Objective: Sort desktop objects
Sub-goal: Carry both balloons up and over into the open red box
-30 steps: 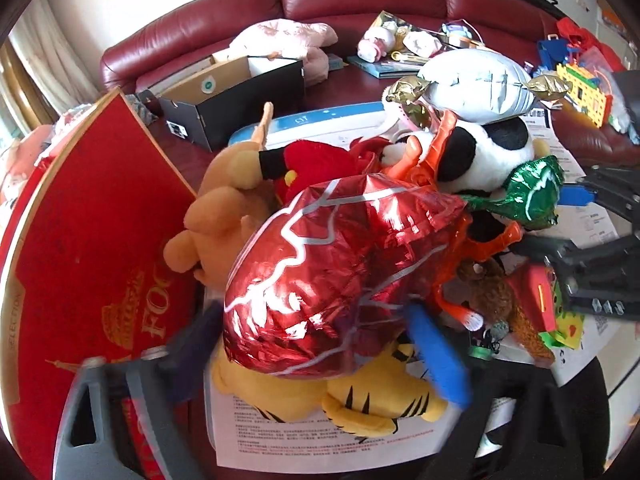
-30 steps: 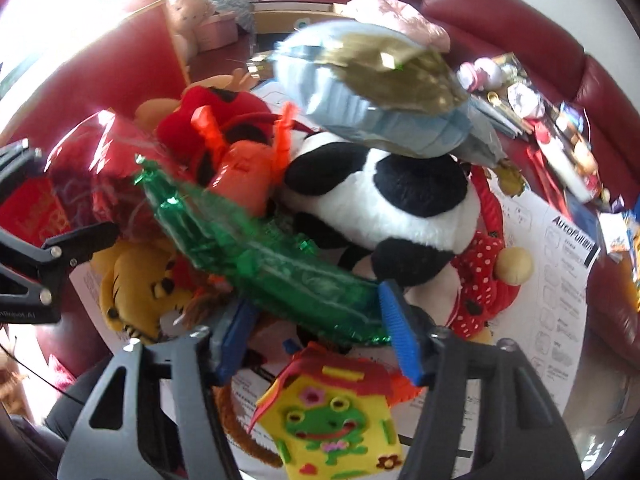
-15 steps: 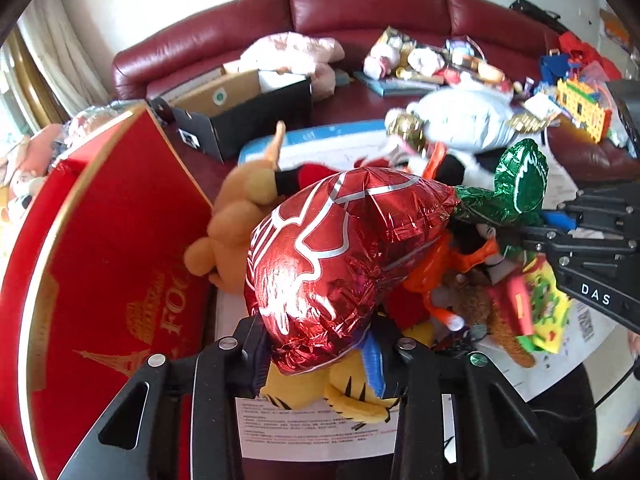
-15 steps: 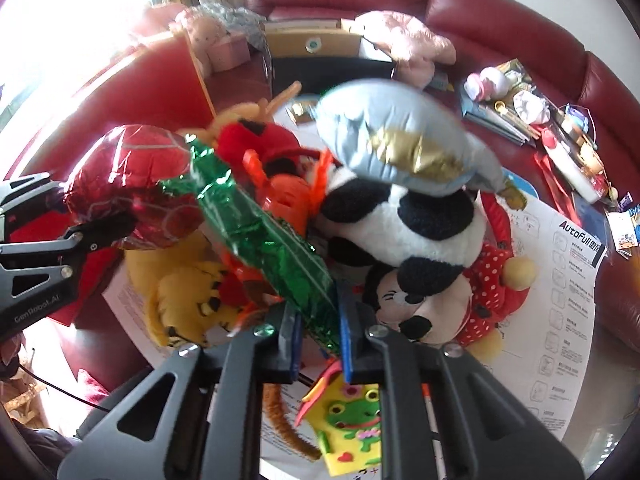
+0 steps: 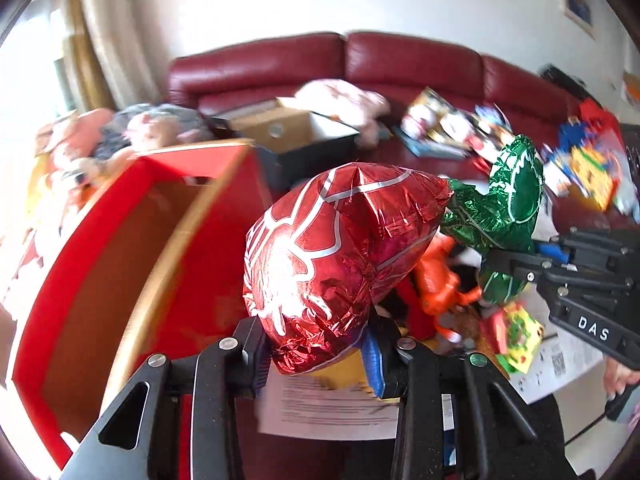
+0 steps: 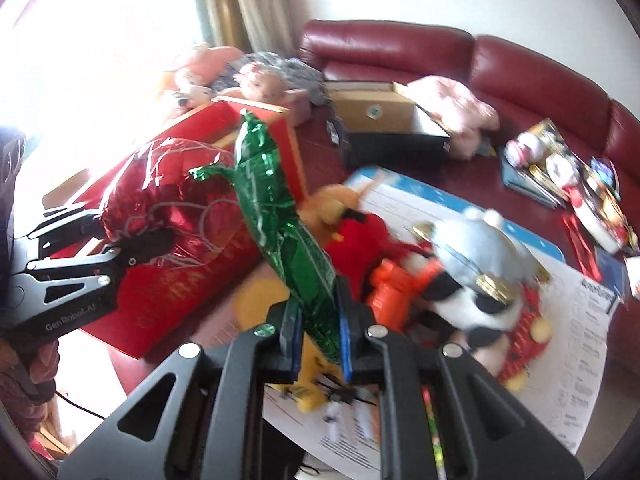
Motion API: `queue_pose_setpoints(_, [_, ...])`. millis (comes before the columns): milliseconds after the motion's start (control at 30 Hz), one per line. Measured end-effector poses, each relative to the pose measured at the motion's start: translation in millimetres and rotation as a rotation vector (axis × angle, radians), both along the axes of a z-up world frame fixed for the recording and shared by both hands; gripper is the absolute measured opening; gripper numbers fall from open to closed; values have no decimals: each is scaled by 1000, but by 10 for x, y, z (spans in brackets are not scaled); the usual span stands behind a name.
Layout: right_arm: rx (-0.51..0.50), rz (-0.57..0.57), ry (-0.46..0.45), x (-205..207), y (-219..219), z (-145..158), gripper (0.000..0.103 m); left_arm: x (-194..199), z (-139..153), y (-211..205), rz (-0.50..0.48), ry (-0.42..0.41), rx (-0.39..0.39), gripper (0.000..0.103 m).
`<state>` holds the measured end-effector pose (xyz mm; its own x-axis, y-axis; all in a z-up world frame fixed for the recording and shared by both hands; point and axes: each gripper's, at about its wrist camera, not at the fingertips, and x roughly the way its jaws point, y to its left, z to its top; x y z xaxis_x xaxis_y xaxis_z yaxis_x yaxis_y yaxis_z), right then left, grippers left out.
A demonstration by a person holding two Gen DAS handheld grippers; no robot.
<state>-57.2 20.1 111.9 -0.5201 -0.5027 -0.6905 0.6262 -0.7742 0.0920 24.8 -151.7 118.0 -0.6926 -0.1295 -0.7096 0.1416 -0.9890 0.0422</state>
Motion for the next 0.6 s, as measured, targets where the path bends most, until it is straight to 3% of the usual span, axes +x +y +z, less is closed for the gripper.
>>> queue_pose_setpoints(133, [-33, 124, 46, 164, -689, 271, 14, 258, 176, -558, 134, 36, -10, 38])
queue_pose_setpoints(333, [-87, 303, 23, 394, -1770, 449, 14, 677, 299, -1526, 377, 50, 5, 38])
queue_pose_setpoints(600, [-90, 480, -62, 722, -2865, 325, 14, 971, 25, -2080, 543, -31, 11, 38])
